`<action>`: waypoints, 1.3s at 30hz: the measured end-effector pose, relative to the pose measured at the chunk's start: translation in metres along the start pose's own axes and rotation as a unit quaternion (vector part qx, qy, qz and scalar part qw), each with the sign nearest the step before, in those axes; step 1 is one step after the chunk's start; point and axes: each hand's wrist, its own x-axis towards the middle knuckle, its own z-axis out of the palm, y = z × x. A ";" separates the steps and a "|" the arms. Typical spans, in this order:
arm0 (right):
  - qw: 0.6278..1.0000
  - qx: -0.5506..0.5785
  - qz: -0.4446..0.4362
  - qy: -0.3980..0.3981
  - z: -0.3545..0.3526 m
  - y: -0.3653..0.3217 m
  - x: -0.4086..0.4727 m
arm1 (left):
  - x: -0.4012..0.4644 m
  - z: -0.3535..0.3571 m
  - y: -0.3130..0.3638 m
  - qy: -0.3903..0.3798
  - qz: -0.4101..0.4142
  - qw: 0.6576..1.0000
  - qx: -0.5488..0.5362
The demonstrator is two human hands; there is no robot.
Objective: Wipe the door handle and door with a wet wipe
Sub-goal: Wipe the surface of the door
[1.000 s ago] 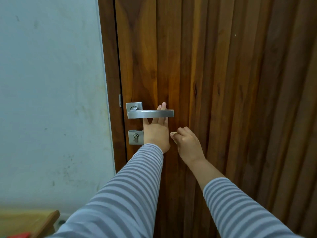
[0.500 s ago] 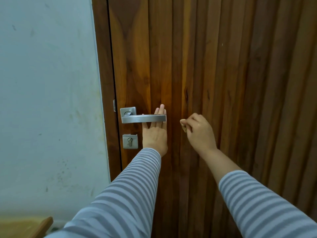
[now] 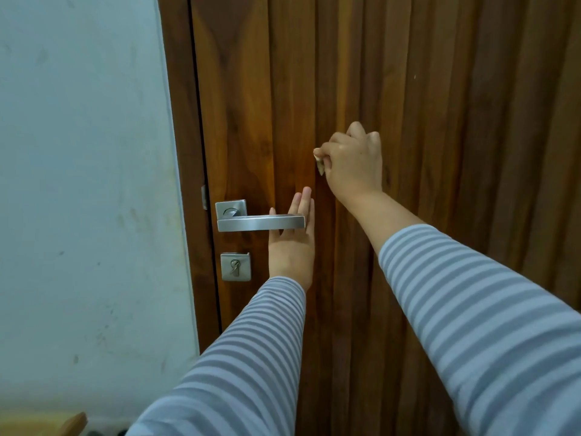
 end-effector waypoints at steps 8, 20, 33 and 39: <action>0.999 0.007 0.025 -0.026 0.015 -0.003 -0.038 | 0.002 0.012 -0.007 0.009 -0.006 1.000 0.000; 0.996 -0.011 -0.011 -0.091 0.026 -0.011 -0.143 | 0.001 0.010 -0.006 0.015 0.001 1.000 -0.012; 0.987 0.050 -0.047 -0.147 0.006 0.010 -0.197 | 0.000 0.006 -0.004 -0.008 -0.010 1.000 0.006; 0.987 0.117 0.078 -0.075 -0.022 0.031 -0.113 | -0.003 -0.016 0.026 -0.044 -0.022 0.999 -0.009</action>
